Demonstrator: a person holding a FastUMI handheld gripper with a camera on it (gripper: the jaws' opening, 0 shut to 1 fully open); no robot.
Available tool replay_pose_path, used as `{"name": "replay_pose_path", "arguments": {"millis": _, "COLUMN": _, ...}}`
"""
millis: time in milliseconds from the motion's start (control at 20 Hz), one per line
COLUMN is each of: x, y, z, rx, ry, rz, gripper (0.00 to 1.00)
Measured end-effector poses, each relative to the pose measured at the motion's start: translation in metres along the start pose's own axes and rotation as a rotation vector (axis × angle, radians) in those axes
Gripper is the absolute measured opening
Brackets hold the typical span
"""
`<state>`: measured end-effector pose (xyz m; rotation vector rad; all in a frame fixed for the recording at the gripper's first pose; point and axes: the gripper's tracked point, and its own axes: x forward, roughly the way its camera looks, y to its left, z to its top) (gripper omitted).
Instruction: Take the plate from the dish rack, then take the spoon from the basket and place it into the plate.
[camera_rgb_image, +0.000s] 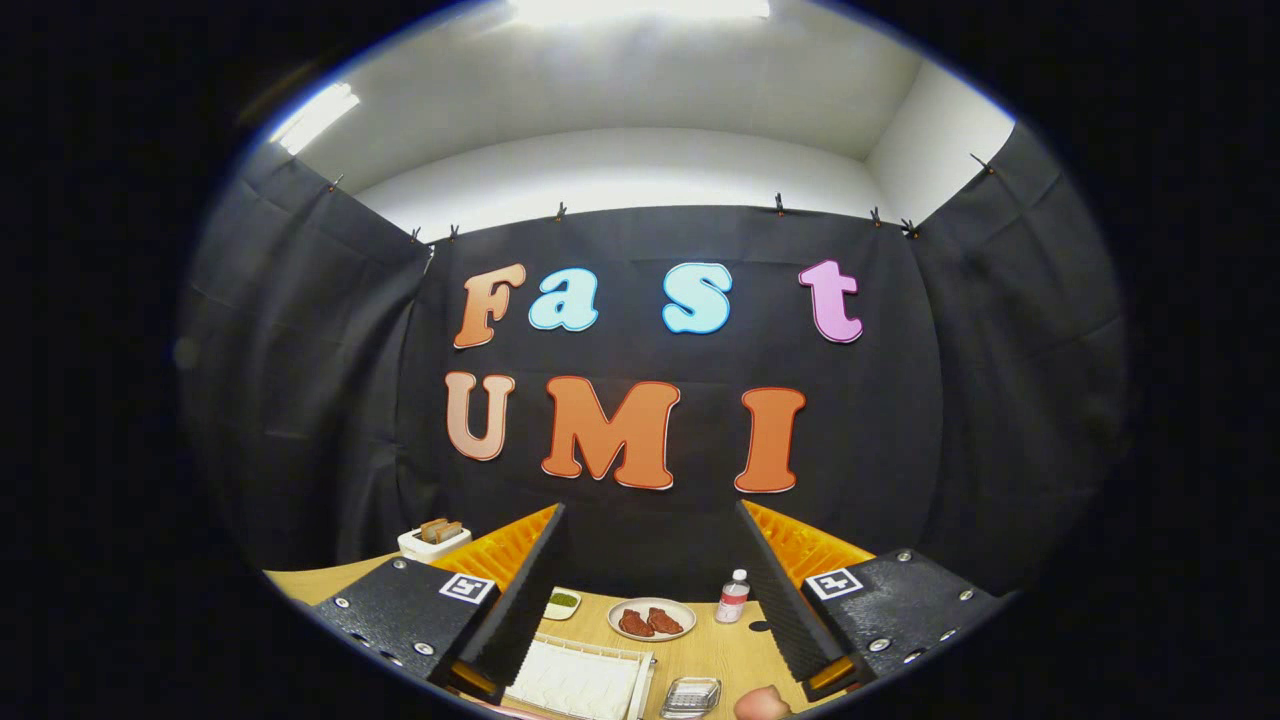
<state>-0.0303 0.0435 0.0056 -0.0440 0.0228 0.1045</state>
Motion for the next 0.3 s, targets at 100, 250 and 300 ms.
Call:
{"name": "replay_pose_path", "arguments": {"millis": 100, "x": 0.0002, "y": -0.0026, "z": 0.0012, "rx": 0.001, "ry": -0.006, "rz": -0.006, "gripper": 0.97}}
{"name": "replay_pose_path", "arguments": {"millis": 250, "x": -0.0014, "y": -0.0030, "z": 0.0025, "rx": 0.002, "ry": -0.009, "rz": -0.011, "gripper": 0.97}}
{"name": "replay_pose_path", "arguments": {"millis": 300, "x": -0.0015, "y": -0.0036, "z": 0.0032, "rx": 0.006, "ry": -0.010, "rz": -0.012, "gripper": 0.97}}
